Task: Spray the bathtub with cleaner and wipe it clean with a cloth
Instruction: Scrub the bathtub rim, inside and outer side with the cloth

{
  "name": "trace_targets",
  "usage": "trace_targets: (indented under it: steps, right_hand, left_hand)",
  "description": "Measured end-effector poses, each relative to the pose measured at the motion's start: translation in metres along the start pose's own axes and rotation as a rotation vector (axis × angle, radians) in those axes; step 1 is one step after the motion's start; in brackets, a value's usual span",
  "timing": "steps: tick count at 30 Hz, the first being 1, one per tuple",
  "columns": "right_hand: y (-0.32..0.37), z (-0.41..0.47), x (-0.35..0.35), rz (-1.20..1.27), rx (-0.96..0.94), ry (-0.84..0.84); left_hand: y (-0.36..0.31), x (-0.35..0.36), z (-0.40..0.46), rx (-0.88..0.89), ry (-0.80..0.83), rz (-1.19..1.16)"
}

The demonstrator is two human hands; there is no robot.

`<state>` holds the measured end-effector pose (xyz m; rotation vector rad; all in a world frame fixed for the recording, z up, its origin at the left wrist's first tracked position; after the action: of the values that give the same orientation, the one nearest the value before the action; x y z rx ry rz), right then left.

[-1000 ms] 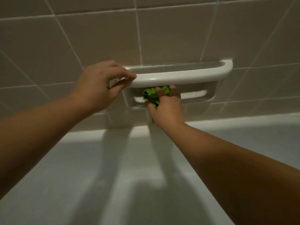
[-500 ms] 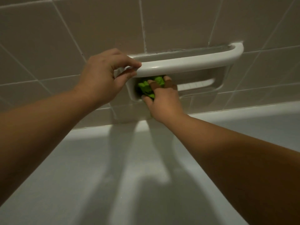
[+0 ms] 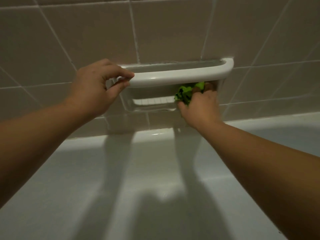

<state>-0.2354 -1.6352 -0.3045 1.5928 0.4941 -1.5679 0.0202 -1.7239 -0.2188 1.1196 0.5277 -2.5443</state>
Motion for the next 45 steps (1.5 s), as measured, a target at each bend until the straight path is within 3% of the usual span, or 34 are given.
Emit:
trace_targets:
  steps: [7,12,20,25,28,31,38,45]
  right_hand:
    - [0.102,-0.031,0.039,0.104,-0.262,0.172]
    - [0.071,-0.015,0.029,0.028,-0.341,0.148]
    - [-0.04,0.011,-0.014,-0.006,-0.182,0.049]
    - [-0.08,-0.024,-0.024,0.317,-0.053,0.001]
    - [-0.115,-0.043,-0.045,0.519,0.134,-0.103]
    - [-0.123,-0.034,-0.081,0.623,0.183,-0.249]
    - [-0.047,0.004,-0.103,0.474,0.033,-0.223]
    - [0.05,-0.019,-0.094,0.234,-0.432,-0.161]
  left_hand:
    - [-0.004,0.003,-0.001,-0.015,0.0,0.035]
    - [-0.007,0.005,-0.002,-0.04,-0.001,0.04]
    - [-0.012,0.003,0.001,-0.049,0.045,0.086]
    - [-0.015,0.001,0.004,-0.081,0.092,0.098]
    - [-0.019,0.001,0.005,-0.106,0.097,0.104]
    - [-0.024,0.001,0.0,-0.132,0.094,0.069]
    - [-0.031,-0.001,-0.007,-0.276,0.2,0.019]
    - [-0.04,-0.011,-0.009,-0.356,0.241,-0.021]
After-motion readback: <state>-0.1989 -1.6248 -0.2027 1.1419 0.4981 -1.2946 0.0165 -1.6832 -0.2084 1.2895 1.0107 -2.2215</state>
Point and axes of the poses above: each hand's wrist, its own z-axis towards the middle knuckle, its own x-axis out of the palm, y = z × x, the point moved 4 cm from there along z, towards the middle knuckle, and after that the axes turned 10 degrees about x, right-handed, at the moved point
